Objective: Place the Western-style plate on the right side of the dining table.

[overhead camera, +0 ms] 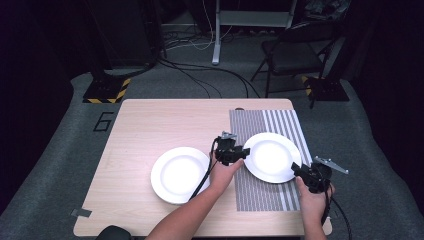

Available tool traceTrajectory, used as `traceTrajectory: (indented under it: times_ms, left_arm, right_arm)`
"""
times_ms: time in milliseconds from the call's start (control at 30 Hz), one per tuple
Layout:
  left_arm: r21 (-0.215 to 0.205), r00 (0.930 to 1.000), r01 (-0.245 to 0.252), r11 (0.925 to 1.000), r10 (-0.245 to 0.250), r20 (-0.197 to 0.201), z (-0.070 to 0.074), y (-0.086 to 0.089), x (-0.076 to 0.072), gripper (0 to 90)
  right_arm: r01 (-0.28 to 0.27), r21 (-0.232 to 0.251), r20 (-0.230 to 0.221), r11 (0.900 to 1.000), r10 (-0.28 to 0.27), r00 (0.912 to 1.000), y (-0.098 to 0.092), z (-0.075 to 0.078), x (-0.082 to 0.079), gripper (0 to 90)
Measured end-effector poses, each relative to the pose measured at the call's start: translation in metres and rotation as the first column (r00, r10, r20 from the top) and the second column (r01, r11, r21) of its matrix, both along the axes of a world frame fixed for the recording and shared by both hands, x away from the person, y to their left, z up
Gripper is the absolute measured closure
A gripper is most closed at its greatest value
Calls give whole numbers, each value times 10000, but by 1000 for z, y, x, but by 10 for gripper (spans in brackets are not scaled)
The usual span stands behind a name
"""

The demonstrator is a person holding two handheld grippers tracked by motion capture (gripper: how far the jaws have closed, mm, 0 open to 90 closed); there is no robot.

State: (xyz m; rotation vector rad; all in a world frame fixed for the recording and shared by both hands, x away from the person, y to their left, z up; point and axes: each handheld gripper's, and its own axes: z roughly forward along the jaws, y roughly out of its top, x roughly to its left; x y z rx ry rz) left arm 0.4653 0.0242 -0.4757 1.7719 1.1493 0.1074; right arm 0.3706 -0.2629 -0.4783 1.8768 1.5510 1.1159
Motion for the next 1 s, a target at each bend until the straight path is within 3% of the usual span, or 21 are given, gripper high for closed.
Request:
traceTrajectory:
  times_ms: [267,400,567,733,1000]
  left_arm:
    - [32,9999,104,9999,-104,43,8,20,-2,570]
    - [101,9994,23,9999,-26,341,17,37,-5,570]
    - [40,9989,-275,9996,274,394,27,57,-8,569]
    - [233,9979,-411,9989,398,505,33,76,-9,568]
    - [-21,9976,-617,9981,617,310,36,103,-9,557]
  right_arm:
    - [-755,-166,47,9970,756,9971,15,11,2,536]
    - [-1069,-219,115,9940,1072,9942,25,18,2,525]
    - [-1454,-332,123,9888,1459,9892,42,23,5,524]
    - [-1891,-443,71,9810,1896,9818,57,26,9,523]
    - [-2632,-623,-18,9627,2636,9646,76,29,10,514]
